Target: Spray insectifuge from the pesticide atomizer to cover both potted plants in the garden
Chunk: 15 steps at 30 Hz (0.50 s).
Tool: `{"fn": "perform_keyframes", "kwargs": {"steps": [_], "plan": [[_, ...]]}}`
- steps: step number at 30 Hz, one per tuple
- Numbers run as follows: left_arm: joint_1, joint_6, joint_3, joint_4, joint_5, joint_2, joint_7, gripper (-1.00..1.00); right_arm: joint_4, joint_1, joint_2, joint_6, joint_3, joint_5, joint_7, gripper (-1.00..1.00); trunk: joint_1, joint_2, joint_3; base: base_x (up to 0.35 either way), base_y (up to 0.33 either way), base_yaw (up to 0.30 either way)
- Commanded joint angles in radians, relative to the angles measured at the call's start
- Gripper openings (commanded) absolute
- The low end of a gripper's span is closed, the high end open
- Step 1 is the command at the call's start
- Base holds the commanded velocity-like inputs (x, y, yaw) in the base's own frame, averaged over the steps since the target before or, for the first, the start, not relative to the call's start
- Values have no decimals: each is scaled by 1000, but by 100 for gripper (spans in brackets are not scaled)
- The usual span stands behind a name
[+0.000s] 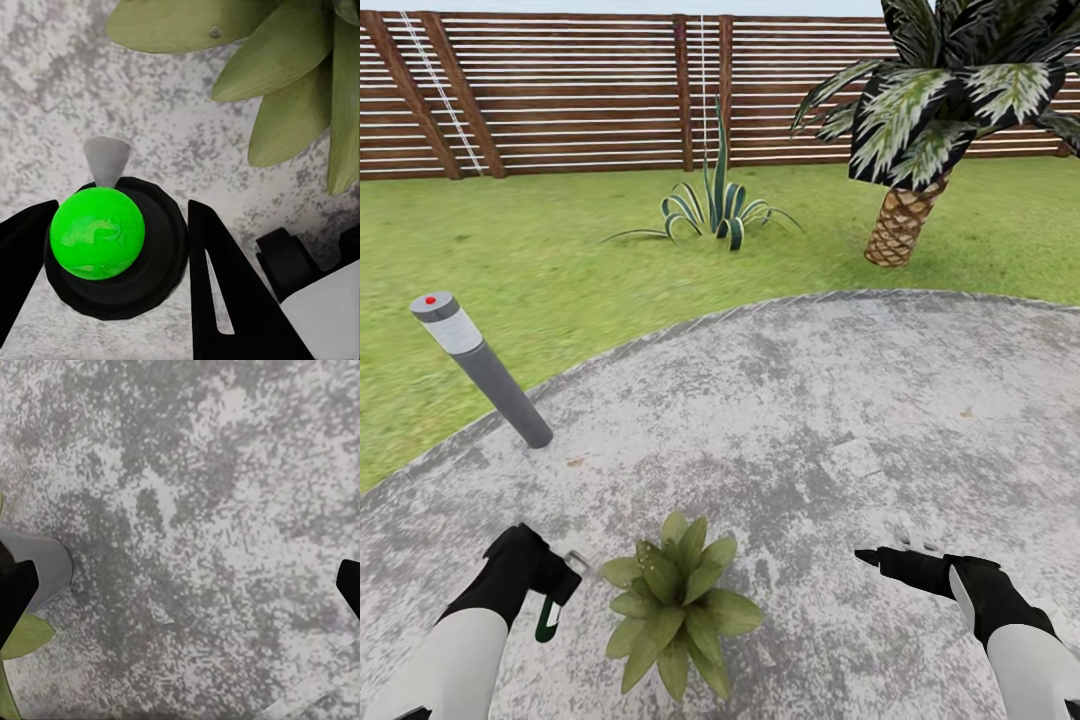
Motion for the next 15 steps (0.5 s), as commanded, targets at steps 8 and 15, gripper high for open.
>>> {"fn": "perform_keyframes", "kwargs": {"steps": [8,15], "plan": [[-1,4,3,-7,-5,-1,-7,-100,-1,-1,1,4,-8,10,10,100,0,0,-6,0,0,3],[-1,4,3,-13,-5,-1,-7,-100,-1,-1,1,4,-9,10,9,100,0,0,-17,0,0,0]]}}
